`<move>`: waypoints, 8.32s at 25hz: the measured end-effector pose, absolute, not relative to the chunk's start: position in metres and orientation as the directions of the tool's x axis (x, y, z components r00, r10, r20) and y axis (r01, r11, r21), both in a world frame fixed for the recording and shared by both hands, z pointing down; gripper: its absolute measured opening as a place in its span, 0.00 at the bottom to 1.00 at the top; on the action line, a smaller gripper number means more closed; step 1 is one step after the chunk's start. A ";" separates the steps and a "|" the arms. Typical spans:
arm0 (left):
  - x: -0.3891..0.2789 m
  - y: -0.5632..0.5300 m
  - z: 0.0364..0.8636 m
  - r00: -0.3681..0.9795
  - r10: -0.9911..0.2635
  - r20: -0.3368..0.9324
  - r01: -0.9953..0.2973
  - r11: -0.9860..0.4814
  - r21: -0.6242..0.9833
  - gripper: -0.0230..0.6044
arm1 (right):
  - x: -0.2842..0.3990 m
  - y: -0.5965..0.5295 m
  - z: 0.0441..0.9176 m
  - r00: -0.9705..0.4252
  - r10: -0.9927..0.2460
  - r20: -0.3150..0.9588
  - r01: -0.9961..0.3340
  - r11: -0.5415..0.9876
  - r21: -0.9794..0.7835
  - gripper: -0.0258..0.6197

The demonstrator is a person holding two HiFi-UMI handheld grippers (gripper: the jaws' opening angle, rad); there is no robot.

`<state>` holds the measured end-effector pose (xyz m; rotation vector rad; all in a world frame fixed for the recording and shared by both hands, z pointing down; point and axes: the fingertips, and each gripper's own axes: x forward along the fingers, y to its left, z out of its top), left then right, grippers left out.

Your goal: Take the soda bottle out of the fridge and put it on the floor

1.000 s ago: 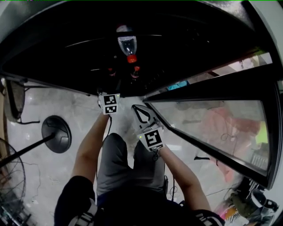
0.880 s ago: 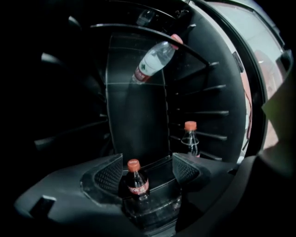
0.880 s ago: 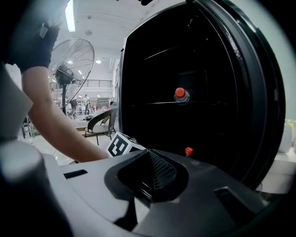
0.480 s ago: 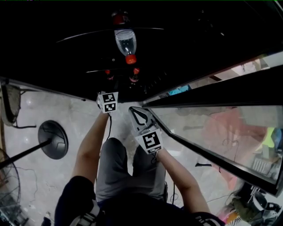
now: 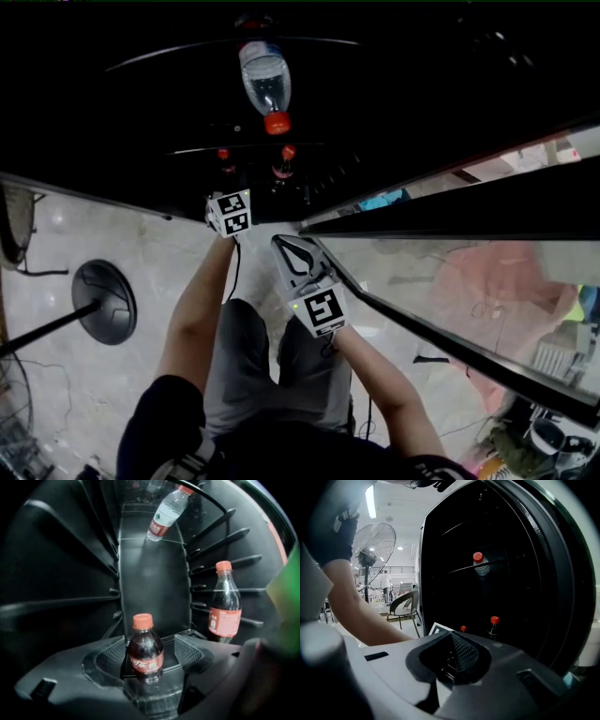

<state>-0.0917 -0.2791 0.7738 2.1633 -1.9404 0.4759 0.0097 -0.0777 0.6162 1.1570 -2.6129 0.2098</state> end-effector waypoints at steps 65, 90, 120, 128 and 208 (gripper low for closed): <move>-0.088 -0.273 0.804 0.202 -0.942 0.267 -0.966 -0.236 -0.103 0.55 | 0.010 -0.071 0.645 -0.665 -0.693 0.278 -0.730 0.682 -0.045 0.07; -0.066 -0.130 0.798 0.474 -0.835 0.279 -0.852 -0.515 -0.093 0.55 | 0.022 -0.061 0.664 -0.673 -0.664 0.326 -0.712 0.702 -0.038 0.07; -0.107 -0.062 0.963 0.520 -0.763 0.383 -0.807 -0.586 -0.073 0.55 | -0.004 -0.053 0.757 -0.808 -0.482 0.338 -0.520 0.854 -0.026 0.07; -0.104 -0.060 1.009 0.497 -0.769 0.403 -0.824 -0.564 -0.061 0.55 | 0.004 -0.051 0.778 -0.803 -0.478 0.357 -0.514 0.858 -0.007 0.07; -0.114 -0.033 1.055 0.476 -0.820 0.317 -0.839 -0.532 -0.117 0.61 | 0.015 -0.052 0.825 -0.808 -0.476 0.348 -0.526 0.848 -0.060 0.07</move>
